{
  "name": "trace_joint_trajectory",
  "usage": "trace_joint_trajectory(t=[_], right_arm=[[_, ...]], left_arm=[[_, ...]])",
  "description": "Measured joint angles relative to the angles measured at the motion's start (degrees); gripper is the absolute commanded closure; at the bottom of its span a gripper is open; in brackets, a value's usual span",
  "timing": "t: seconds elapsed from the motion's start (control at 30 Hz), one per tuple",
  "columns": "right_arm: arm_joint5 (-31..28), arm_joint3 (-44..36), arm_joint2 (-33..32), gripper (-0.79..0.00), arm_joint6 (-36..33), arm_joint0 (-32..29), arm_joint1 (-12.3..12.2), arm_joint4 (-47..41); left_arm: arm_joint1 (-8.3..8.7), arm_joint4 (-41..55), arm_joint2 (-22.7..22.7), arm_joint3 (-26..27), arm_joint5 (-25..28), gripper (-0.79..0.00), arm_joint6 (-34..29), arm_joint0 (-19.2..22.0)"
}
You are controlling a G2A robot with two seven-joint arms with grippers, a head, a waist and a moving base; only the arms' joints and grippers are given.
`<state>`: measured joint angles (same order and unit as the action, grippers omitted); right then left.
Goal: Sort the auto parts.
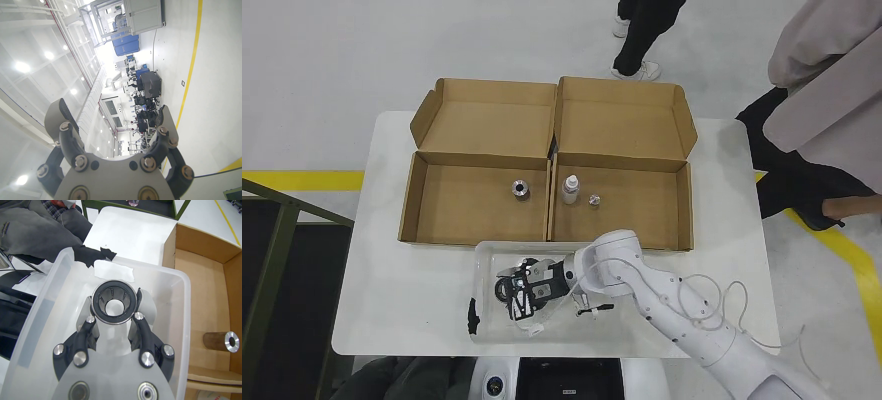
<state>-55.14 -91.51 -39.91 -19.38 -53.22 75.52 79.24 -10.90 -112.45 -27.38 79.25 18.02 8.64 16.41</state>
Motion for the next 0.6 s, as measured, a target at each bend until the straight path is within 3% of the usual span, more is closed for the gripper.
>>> trace_joint_trajectory(t=[0.6], right_arm=[[1.0, -5.5, -6.0, 0.0, 0.0, -0.1, -1.5, -3.0]], left_arm=[[0.0, 0.0, 0.0, 0.0, 0.0, -0.785, 0.0, 0.0]])
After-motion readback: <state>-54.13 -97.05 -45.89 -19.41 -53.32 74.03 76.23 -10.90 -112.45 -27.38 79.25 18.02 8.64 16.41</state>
